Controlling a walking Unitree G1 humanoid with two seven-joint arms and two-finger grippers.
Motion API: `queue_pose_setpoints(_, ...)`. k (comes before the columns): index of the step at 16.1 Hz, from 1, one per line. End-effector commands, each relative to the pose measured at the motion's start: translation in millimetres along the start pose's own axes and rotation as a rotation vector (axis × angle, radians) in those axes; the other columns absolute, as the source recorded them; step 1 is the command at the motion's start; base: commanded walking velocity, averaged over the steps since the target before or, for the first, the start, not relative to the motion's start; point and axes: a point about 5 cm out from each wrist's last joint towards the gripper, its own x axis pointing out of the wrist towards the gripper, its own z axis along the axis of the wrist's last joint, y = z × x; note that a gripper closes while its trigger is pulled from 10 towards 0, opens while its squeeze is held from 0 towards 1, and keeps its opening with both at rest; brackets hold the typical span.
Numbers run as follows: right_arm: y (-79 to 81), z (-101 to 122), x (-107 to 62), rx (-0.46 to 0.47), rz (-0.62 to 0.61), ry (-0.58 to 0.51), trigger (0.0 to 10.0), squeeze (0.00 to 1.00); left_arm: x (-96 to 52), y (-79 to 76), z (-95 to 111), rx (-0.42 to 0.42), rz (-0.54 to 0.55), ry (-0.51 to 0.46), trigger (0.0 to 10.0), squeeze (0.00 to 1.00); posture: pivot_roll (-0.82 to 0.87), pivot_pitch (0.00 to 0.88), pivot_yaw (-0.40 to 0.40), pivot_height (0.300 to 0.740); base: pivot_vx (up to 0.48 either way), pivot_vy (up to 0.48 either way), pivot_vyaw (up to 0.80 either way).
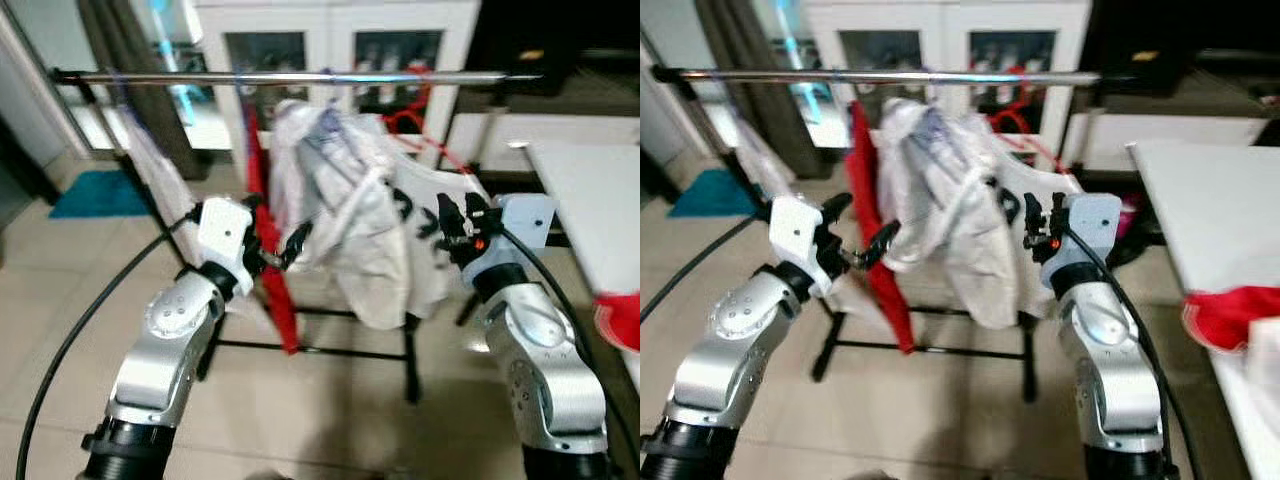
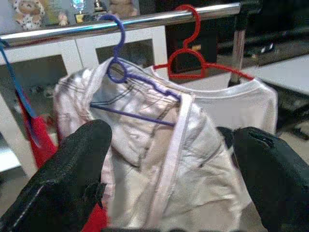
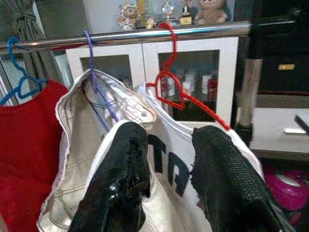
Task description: Hang hanger
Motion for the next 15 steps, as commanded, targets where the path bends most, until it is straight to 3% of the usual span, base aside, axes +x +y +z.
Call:
queue_pose_setpoints(1, 4.2, -4.7, -0.4, 0.021, 0.014, 0.026, 10.0, 0.00, -2.7, 6.2, -1.8, -0.021, 0.025, 0.017, 10.0, 0.00, -0.09, 0.034, 0.090, 0.740, 0.000, 0.000, 0.00)
queue_pose_setpoints(3, 2.4, -10.5, -1.6, -0.076, 0.009, 0.030, 10.0, 0.00, -4.5, 5.8, -3.0, -0.001, -0.003, 0.029, 10.0, 0.00, -0.09, 0.037, 0.090, 0.740, 0.000, 0.000, 0.00)
queue_pose_setpoints(11, -4.6, -15.0, -3.4, -0.041, -0.039, 0.050, 10.0, 0.00, -1.0, 6.8, -1.5, 0.006, -0.003, 0.020, 10.0, 0.00, -0.10, 0.029, 0.094, 0.740, 0.277, 0.000, 0.00)
queue_pose_setpoints(15, -3.6, -10.9, -0.3, -0.054, -0.025, 0.025, 10.0, 0.00, -0.8, 5.3, -1.3, 0.010, -0.019, 0.016, 10.0, 0.00, -0.10, 0.018, 0.093, 0.740, 0.359, 0.000, -0.60)
